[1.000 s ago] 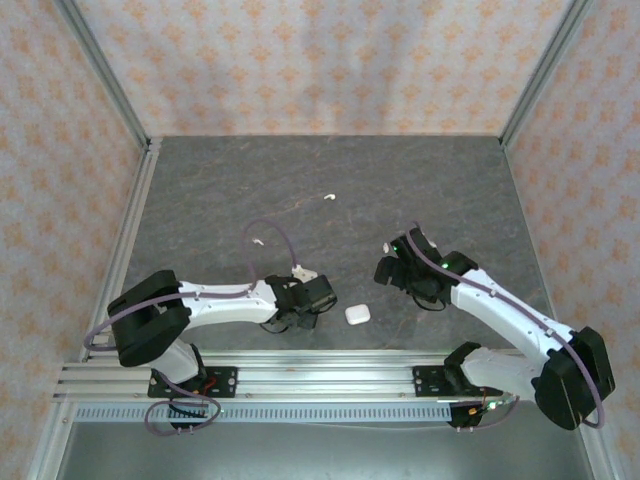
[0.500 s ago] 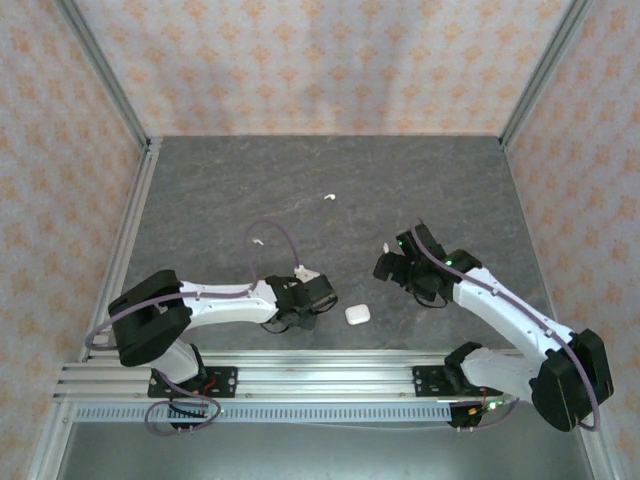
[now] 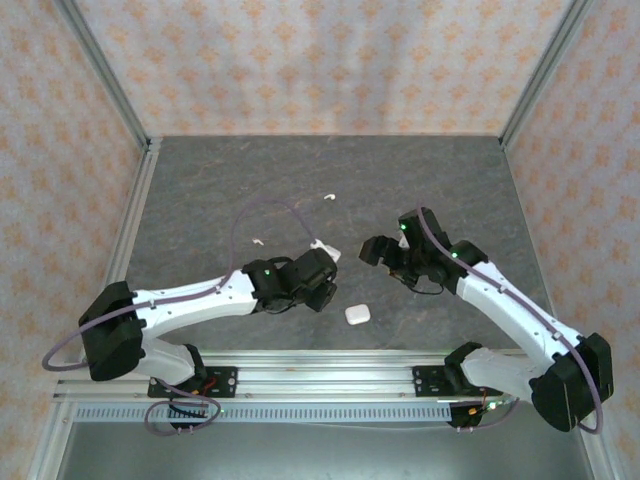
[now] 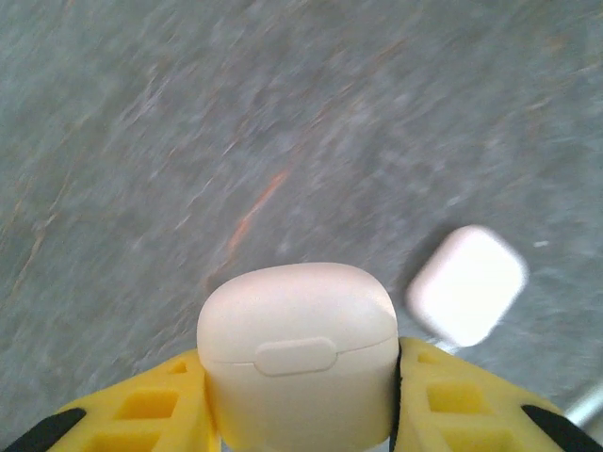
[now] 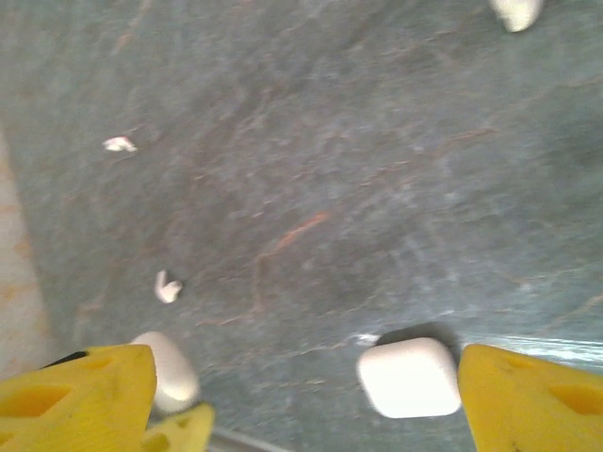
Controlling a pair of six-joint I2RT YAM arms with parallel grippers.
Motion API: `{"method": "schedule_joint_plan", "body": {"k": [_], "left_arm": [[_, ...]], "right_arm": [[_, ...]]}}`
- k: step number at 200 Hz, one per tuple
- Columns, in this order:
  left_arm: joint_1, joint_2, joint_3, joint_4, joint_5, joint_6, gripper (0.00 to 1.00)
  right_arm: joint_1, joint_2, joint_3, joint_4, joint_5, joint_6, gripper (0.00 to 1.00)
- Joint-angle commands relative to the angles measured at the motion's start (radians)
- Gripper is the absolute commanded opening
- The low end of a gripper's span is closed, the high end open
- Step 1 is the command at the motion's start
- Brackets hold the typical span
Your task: Insert the wireless bluetooth earbuds into the charging case
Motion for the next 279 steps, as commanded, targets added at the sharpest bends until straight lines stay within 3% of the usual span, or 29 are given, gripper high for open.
{"method": "schedule_joint_plan", "body": {"k": [1,41,89,138,184,213,279], "left_arm": [[0.009,-0.028,0.051,0.059,0.103,0.146,0.27],[0.031,-0.047,0.112,0.071,0.213,0.208,0.25],[0.061,-0.085,0.108,0.098,0.236,0.236,0.26],[0.087,-0.064,0.126,0.106,0.295,0.241,0.26],[0.088,-0.064,0.141,0.105,0.311,0.249,0.26],[0.088,-0.067,0.147,0.089,0.307,0.259,0.27],[0.090,-0.073,0.152,0.066,0.293,0.265,0.30]], "right_arm": [[-0.003,-0.036,0.038,0.033,-0.091,0.004,0.82],[-0.002,-0.027,0.045,0.087,-0.199,0.015,0.81],[-0.002,0.003,0.053,0.094,-0.268,0.009,0.71],[0.007,-0.010,0.063,0.108,-0.335,-0.043,0.76],[0.007,-0.002,0.067,0.102,-0.385,-0.080,0.74],[0.008,0.018,0.086,0.086,-0.410,-0.111,0.61],[0.009,0.038,0.140,-0.017,-0.413,-0.230,0.20]]}}
